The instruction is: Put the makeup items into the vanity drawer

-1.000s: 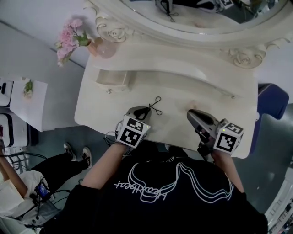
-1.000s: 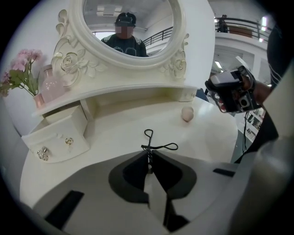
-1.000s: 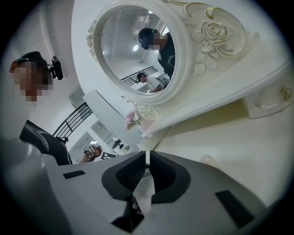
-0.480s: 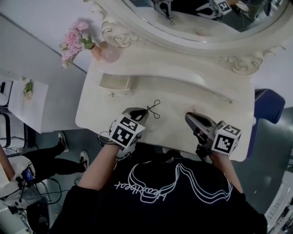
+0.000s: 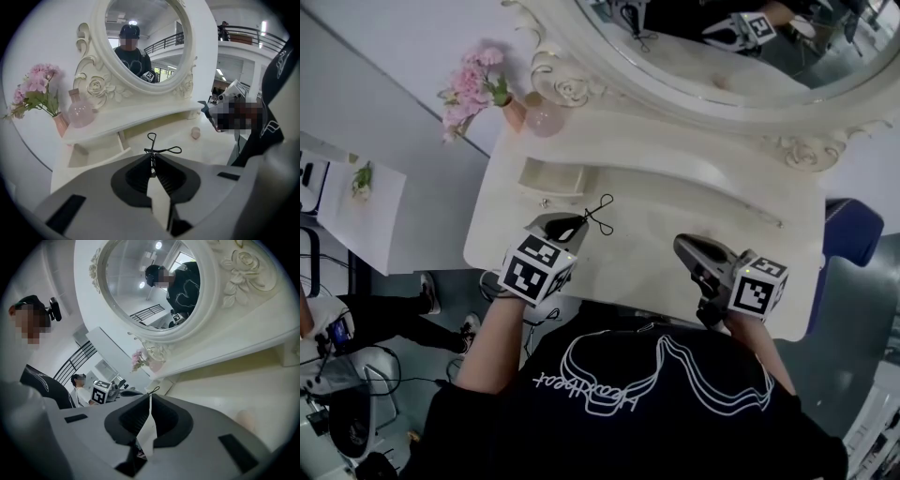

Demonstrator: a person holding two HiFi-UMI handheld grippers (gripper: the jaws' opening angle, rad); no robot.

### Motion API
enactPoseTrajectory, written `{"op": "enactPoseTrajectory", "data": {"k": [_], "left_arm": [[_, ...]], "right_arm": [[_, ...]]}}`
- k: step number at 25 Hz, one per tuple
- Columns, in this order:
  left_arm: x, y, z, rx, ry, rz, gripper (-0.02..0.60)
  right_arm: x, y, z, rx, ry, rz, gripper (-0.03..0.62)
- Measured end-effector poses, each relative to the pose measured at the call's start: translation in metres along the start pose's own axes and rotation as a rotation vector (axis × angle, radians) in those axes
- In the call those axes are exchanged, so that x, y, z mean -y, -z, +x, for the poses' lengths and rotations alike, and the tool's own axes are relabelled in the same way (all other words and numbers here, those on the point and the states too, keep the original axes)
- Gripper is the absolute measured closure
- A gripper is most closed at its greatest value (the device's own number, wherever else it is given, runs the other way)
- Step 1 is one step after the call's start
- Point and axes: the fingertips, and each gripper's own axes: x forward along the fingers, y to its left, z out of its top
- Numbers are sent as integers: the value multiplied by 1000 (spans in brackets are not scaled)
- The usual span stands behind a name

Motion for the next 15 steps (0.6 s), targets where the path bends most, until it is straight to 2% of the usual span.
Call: {"op": "enactPoseTrajectory", "data": {"k": [5,15], "left_arm": [[-27,-8,-16,25,-5,2,555],[-85,1,-25,-54,-2,33,555]], "right_arm": [[-8,-6,23,-16,-8,-17,574],[-12,-13,63,-2,16,-5,574]]}}
